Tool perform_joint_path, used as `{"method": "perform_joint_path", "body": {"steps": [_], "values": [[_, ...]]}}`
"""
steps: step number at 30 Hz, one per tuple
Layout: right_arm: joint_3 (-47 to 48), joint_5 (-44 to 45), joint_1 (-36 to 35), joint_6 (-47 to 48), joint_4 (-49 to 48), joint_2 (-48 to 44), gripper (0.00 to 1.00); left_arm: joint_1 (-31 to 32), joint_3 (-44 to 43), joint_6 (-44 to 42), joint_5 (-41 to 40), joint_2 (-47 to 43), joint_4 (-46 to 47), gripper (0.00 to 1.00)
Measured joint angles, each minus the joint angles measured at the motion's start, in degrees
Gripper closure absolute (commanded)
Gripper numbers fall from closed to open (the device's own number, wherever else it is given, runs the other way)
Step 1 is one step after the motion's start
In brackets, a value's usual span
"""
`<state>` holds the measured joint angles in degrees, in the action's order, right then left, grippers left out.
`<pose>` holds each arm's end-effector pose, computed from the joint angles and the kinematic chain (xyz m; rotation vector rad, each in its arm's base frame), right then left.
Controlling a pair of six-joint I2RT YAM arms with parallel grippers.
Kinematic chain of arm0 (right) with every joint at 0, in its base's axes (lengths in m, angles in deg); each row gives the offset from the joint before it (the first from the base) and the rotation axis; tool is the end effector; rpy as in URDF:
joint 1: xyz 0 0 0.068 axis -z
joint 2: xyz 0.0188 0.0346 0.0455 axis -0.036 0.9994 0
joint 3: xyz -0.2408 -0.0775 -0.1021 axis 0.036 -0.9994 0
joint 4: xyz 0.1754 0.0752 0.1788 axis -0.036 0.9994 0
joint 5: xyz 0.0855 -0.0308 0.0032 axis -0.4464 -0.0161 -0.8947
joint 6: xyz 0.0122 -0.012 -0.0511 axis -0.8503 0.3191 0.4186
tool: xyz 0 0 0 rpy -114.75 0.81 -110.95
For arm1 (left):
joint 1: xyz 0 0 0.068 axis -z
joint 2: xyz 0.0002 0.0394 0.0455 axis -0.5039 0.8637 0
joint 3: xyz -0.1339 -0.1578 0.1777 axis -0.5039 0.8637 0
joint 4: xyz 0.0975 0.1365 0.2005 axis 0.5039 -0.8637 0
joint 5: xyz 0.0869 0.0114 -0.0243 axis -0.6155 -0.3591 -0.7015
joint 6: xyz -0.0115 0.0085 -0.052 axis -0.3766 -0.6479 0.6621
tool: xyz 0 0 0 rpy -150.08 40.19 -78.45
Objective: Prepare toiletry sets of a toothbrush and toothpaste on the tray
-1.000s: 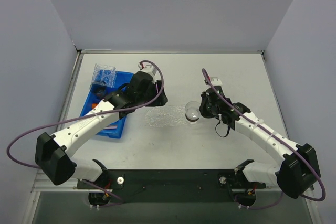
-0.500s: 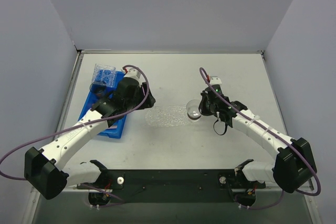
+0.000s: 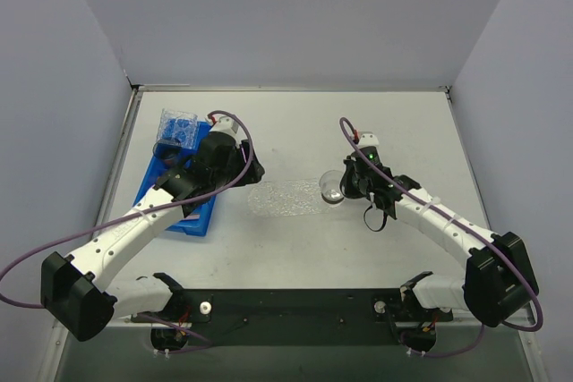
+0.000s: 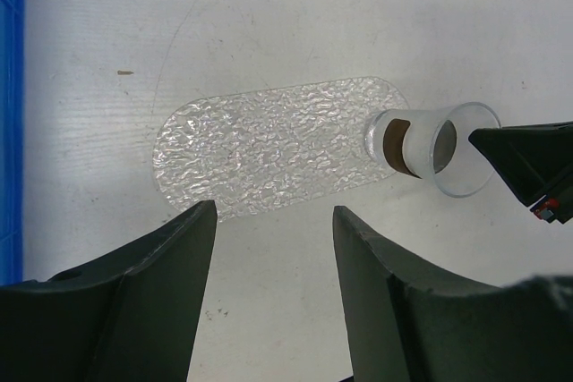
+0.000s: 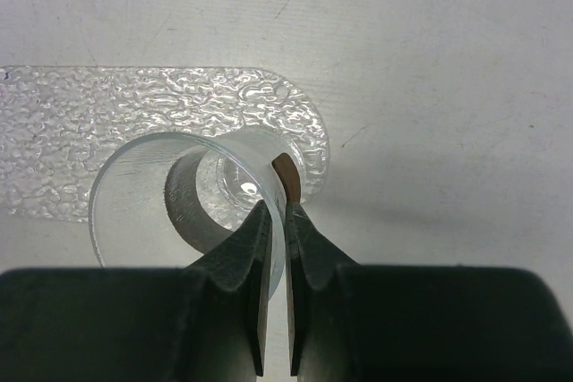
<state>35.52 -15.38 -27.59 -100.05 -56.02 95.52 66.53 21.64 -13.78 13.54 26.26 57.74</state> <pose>0.2449 0.1359 0.2454 -0.1099 2.1286 0.4339 0.2156 -0.1521 0.3165 -0.1036 2.2405 -0.5622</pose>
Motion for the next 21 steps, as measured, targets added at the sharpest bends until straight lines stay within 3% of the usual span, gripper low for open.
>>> {"method": "perform_joint_path", "body": {"steps": [15, 21], "values": [[-1.0, -0.6, 0.4, 0.9, -2.6, 0.2, 1.0, 0.0, 0.0, 1.0, 0.0, 0.0, 0.3, 0.35], [-1.0, -0.6, 0.4, 1.1, -2.6, 0.2, 0.86, 0.0, 0.0, 1.1, 0.0, 0.0, 0.3, 0.35]]}}
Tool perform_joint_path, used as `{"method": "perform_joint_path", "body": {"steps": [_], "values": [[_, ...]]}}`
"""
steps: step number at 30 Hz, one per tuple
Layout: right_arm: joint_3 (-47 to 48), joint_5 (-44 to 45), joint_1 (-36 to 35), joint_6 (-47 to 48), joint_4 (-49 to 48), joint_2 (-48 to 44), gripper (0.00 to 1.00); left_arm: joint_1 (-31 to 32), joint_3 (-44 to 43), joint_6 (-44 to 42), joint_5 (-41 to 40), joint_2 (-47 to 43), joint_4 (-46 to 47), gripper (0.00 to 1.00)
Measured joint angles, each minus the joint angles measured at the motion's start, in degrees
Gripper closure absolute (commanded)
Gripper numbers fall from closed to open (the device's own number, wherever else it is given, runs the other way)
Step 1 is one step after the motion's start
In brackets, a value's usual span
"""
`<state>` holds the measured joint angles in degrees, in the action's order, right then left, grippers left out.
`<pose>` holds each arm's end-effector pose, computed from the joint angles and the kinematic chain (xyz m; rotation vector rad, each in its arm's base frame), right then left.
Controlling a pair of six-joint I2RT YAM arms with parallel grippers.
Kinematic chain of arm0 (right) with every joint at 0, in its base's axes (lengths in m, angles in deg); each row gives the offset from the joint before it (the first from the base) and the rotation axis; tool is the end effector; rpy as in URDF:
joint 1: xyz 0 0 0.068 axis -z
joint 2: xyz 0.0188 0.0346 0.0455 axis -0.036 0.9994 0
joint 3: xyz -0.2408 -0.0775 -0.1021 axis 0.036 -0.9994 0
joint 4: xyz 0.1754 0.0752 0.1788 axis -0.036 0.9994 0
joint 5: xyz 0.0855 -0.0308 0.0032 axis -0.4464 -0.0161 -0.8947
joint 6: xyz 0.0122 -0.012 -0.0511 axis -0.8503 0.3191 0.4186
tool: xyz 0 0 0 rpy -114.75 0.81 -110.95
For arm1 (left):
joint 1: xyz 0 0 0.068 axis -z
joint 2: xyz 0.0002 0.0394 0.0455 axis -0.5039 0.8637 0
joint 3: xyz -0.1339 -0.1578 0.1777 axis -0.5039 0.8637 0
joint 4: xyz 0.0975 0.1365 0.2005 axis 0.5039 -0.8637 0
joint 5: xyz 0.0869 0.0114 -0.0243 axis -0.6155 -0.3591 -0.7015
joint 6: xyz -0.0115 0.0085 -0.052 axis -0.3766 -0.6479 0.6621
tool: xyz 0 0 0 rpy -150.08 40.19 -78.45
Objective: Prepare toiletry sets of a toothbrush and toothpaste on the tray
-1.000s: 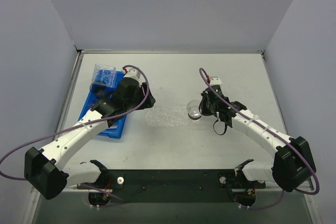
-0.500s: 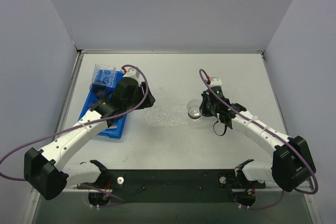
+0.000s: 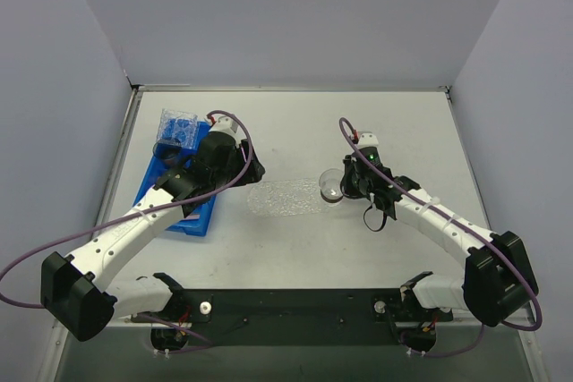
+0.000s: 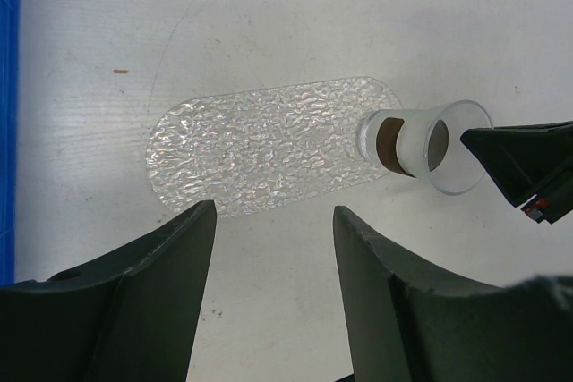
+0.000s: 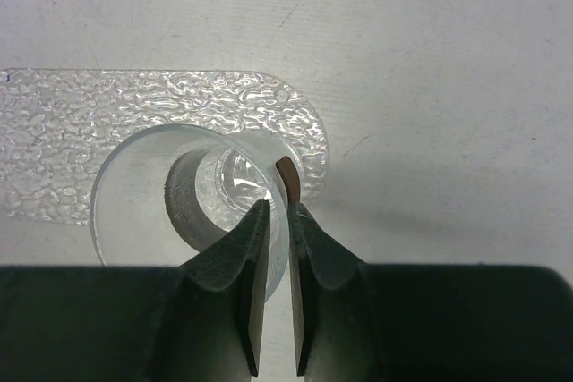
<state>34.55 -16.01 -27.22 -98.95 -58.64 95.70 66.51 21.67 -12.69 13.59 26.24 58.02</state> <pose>0.2463 0.1351 0.2431 -0.1272 2.1025 0.4398 0.2158 -0.1521 0.3169 -0.1251 2.2375 -0.5760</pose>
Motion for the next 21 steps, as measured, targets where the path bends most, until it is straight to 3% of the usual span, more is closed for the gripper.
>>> {"method": "perform_joint_path", "body": {"steps": [4, 12, 15, 17, 21], "values": [[0.0, 0.1, 0.0, 0.3, -0.1, 0.0, 0.75, 0.0, 0.0, 0.1, 0.0, 0.0, 0.0, 0.35], [0.0, 0.0, 0.0, 0.3, -0.4, 0.0, 0.62, 0.0, 0.0, 0.1, 0.0, 0.0, 0.0, 0.35], [0.0, 0.0, 0.0, 0.3, -0.4, 0.0, 0.53, 0.0, 0.0, 0.1, 0.0, 0.0, 0.0, 0.35], [0.0, 0.0, 0.0, 0.3, -0.4, 0.0, 0.41, -0.1, 0.0, 0.1, 0.0, 0.0, 0.0, 0.35], [0.0, -0.3, 0.0, 0.5, -0.4, -0.2, 0.37, -0.1, 0.0, 0.1, 0.0, 0.1, -0.1, 0.35]]}}
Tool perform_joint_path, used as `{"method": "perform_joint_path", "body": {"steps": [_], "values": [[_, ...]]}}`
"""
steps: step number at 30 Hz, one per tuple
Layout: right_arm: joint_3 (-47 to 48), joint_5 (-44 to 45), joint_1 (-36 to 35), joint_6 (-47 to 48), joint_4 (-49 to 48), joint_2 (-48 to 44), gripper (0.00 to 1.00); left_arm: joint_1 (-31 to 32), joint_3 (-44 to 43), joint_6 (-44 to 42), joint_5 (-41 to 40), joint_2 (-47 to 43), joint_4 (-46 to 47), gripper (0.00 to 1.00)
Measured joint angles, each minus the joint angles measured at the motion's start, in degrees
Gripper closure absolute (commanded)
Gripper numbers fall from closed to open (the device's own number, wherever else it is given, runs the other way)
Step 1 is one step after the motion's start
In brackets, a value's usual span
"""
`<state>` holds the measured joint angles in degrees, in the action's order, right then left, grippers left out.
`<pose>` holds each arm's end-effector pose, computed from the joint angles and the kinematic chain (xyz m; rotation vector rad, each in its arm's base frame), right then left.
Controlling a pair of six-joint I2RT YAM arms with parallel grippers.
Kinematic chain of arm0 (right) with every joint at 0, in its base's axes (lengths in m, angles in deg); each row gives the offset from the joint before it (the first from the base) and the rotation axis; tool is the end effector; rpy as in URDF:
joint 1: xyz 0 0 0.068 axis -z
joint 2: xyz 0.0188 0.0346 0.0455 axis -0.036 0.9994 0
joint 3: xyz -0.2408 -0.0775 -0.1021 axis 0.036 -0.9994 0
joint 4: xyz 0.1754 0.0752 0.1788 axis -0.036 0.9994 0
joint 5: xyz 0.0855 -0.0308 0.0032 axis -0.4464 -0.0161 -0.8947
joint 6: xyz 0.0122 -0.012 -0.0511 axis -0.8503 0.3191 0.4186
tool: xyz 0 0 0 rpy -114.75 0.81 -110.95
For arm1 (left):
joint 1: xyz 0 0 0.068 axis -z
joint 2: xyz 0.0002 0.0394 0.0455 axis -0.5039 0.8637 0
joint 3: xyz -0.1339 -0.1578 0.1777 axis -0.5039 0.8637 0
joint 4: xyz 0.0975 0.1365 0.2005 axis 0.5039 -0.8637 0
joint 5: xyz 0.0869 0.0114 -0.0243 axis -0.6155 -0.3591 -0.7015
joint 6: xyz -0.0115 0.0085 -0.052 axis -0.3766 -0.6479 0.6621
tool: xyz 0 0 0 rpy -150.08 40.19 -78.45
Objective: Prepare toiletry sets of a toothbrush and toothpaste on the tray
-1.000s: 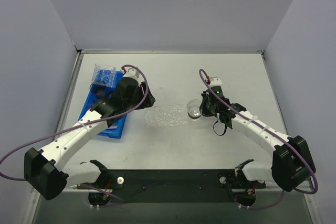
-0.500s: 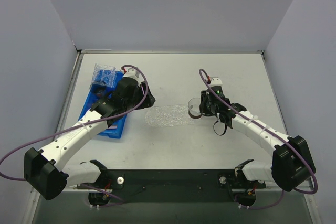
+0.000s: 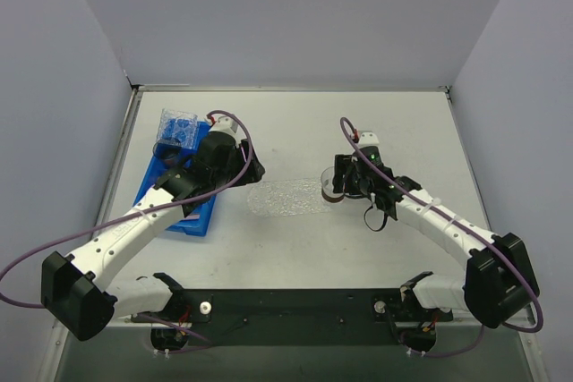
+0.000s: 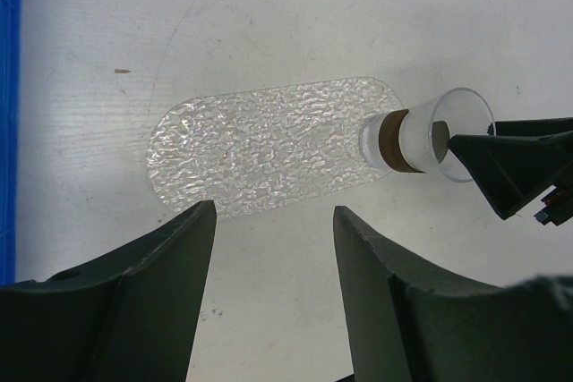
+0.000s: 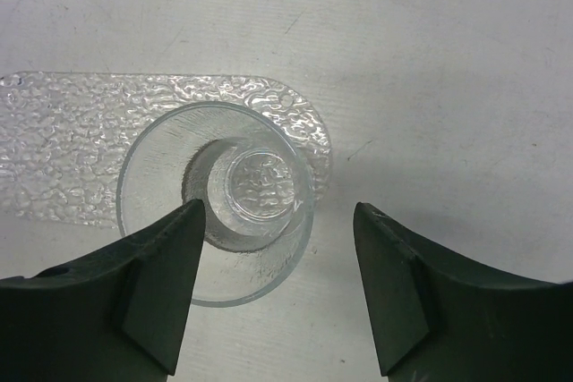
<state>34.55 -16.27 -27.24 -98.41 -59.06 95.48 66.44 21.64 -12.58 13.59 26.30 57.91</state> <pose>0.2461 0.1352 0.2448 -0.1390 2.0908 0.4431 0.2161 -0.1519 0.3166 -0.1285 2.2396 -0.5749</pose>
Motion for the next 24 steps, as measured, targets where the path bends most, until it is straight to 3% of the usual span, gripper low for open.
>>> {"method": "perform_joint_path", "body": {"steps": [6, 7, 11, 19, 24], "values": [[0.0, -0.6, 0.0, 0.2, 0.0, -3.1, 0.34, 0.0, -0.5, -0.6, -0.1, 0.6, -0.4, 0.34], [0.1, -0.6, 0.0, 0.2, 0.1, -3.8, 0.34, -0.2, -0.9, -1.2, -0.1, 0.8, -0.7, 0.29], [0.7, -0.6, 0.0, 0.2, 0.6, -7.3, 0.34, -3.2, -4.5, -5.4, -0.1, 2.0, -3.0, 0.25], [2.2, 0.2, 0.0, -0.2, 4.1, -16.3, 0.35, -31.7, -17.5, -18.9, 5.6, 7.8, -5.8, 0.28], [3.0, 1.7, 0.0, -0.4, 6.8, -19.4, 0.37, -37.6, -26.6, -27.8, 6.9, 15.8, -7.7, 0.32]]}}
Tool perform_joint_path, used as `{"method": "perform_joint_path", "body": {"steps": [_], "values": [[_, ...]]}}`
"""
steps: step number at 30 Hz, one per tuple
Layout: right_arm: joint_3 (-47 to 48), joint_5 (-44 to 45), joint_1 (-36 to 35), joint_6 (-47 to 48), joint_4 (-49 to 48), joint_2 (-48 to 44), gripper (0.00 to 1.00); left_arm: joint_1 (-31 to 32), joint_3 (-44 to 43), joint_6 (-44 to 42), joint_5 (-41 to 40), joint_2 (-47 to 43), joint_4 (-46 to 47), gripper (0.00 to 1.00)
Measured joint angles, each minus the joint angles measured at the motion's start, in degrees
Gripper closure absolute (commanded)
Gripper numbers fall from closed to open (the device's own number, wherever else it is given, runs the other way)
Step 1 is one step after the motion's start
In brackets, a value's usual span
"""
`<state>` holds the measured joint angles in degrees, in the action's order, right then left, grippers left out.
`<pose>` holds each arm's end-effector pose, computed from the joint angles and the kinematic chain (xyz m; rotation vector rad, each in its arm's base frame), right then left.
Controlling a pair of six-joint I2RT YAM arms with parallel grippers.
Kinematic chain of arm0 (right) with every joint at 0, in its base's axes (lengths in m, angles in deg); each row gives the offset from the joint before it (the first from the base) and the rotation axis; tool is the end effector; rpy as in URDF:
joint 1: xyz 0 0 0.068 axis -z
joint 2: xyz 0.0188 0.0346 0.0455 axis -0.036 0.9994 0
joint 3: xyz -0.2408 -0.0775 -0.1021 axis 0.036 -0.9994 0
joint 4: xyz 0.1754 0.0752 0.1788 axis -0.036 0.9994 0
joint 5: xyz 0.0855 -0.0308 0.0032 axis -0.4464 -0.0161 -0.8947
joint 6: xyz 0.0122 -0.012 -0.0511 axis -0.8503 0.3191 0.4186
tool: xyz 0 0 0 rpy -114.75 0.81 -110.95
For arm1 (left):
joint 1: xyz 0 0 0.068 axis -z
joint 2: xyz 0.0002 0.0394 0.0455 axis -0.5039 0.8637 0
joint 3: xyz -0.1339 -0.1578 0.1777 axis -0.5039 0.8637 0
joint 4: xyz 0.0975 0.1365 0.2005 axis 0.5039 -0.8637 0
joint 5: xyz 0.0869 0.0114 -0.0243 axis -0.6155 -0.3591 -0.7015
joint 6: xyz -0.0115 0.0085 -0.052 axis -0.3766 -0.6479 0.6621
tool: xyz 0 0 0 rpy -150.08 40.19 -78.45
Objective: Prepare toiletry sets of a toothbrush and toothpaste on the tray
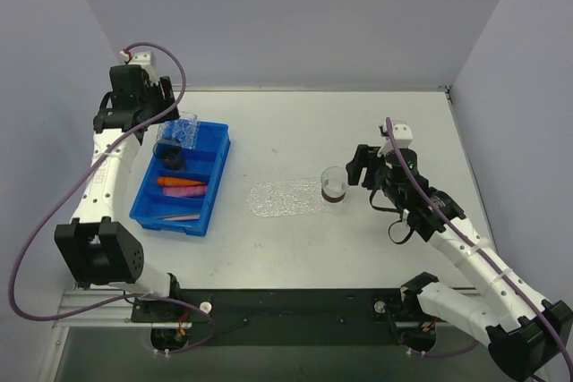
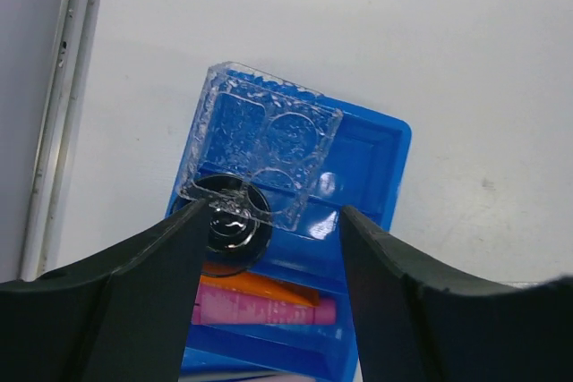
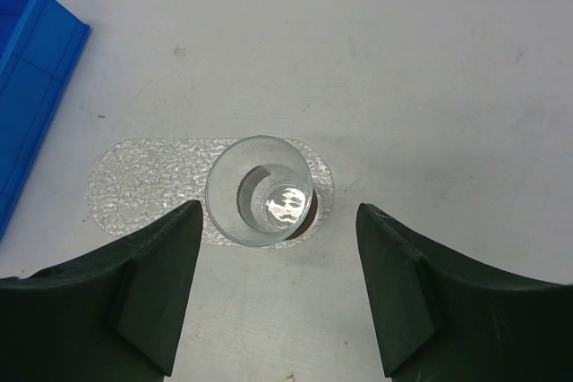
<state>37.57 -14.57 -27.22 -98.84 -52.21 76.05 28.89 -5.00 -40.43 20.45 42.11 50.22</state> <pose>0.1933 0.1043 0.3302 -0.0788 1.8216 0.5168 0.3299 0.0086 0.3852 -0.2376 2.1227 -0.0725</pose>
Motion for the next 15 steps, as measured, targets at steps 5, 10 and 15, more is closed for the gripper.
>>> {"method": "perform_joint_path", "body": {"steps": [5, 10, 15], "values": [[1.2, 1.0, 0.0, 0.0, 1.9, -0.7, 0.39, -2.3, -3.3, -8.3, 2.4, 8.1, -0.9, 0.37], [1.7, 1.7, 0.0, 0.0, 2.9, -0.6, 0.4, -2.4, -3.7, -15.3, 4.2, 12.8, -3.1, 0.43], [2.4, 1.8, 0.0, 0.0, 3.2, 0.7, 0.41, -2.4, -3.7, -18.7, 5.8, 13.1, -3.4, 0.46]]}}
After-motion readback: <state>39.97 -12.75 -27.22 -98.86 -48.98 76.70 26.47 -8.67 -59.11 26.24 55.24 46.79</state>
